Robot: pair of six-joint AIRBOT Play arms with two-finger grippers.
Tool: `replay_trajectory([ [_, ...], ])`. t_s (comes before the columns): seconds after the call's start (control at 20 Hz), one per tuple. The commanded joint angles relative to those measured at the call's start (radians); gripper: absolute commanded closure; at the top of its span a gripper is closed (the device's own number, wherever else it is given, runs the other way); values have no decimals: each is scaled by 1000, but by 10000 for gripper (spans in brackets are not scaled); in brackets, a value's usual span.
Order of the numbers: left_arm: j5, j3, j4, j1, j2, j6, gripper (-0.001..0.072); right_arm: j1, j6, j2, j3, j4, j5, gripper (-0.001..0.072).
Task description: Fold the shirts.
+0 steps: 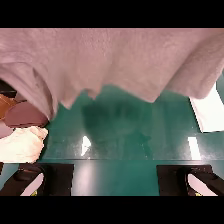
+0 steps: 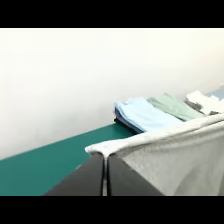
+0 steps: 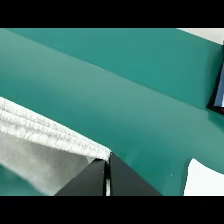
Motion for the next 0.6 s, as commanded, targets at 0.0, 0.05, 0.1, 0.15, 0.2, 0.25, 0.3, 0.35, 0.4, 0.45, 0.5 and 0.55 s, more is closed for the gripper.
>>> replay_trajectory([
  [0.0,-2,52,46,1,-10,-1,686,-6,40,-19,44,-32,37,700],
  [0.05,-29,52,90,1,-35,-1,686,-6,50,-33,25,-32,39,700],
  [0.1,-68,52,138,1,-71,-2,686,-6,61,-51,2,-31,40,700],
  [0.15,-122,52,204,1,-122,-2,686,-5,61,-80,-19,-24,46,700],
  [0.2,-180,52,255,1,-181,-5,686,-4,68,-119,-33,-23,58,700],
  [0.25,-230,43,296,1,-252,-17,686,4,70,-163,-43,-25,74,700],
  [0.3,-253,18,300,1,-317,-22,686,16,70,-216,-59,-25,85,700],
  [0.35,-253,-23,284,1,-389,-26,685,25,69,-267,-76,-25,88,700],
  [0.4,-246,-66,242,1,-457,-28,685,41,69,-327,-101,-24,88,700],
  [0.45,-243,-107,206,1,-527,-28,686,50,64,-385,-126,-25,85,700],
  [0.5,-240,-147,179,1,-601,-28,685,62,48,-446,-153,-24,74,700],
  [0.55,-233,-181,166,1,-673,-27,685,68,46,-499,-178,-24,55,700],
])
